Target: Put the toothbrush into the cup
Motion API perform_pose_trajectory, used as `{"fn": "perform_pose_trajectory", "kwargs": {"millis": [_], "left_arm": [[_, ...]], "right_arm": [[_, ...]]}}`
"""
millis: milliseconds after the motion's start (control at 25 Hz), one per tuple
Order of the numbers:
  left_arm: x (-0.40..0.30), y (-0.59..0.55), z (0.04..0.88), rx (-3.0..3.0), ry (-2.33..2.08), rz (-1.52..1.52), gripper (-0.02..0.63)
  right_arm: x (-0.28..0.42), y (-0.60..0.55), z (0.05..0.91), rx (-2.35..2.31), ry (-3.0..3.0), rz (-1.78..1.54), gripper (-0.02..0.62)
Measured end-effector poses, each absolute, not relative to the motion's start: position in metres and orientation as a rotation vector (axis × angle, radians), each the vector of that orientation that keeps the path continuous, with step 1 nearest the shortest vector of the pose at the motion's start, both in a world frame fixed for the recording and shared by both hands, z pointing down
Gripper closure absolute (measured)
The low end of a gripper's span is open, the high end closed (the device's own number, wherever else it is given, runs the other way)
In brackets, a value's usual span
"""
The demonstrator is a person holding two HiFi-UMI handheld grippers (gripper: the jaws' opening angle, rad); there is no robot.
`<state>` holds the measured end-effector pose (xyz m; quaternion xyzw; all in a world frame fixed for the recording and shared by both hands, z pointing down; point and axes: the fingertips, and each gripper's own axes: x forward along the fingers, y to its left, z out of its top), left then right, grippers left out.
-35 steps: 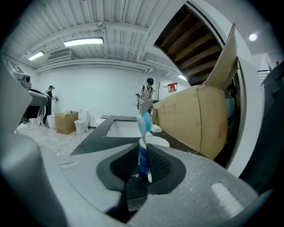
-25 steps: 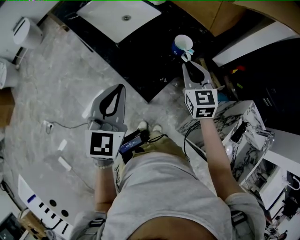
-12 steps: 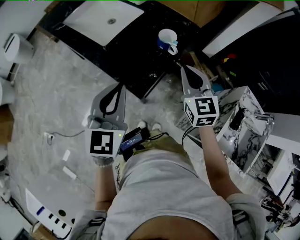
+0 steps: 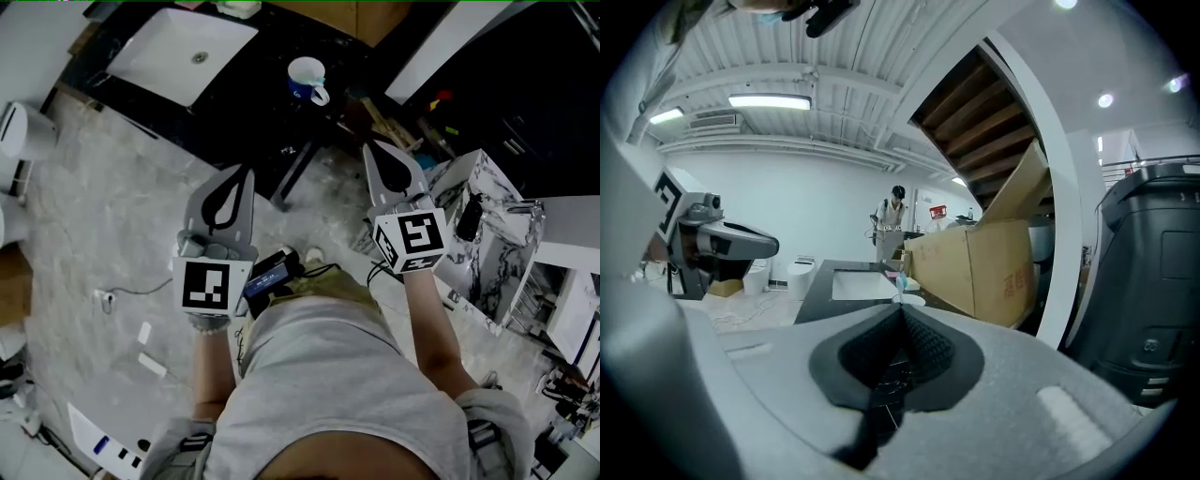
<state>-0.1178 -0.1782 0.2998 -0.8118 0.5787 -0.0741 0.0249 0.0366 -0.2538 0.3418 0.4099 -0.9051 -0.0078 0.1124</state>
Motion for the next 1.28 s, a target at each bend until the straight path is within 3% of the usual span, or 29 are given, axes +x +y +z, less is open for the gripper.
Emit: {"fn": "perform_pose_trajectory", "kwargs": {"millis": [1280], "left_arm": [[-0.088,-0.191,0.296,-2.572,1.649,-0.235,0.592]], "right_arm": [[0.071,-0.234,0.318,1.299,-2.651,-0.072,0.596]]}}
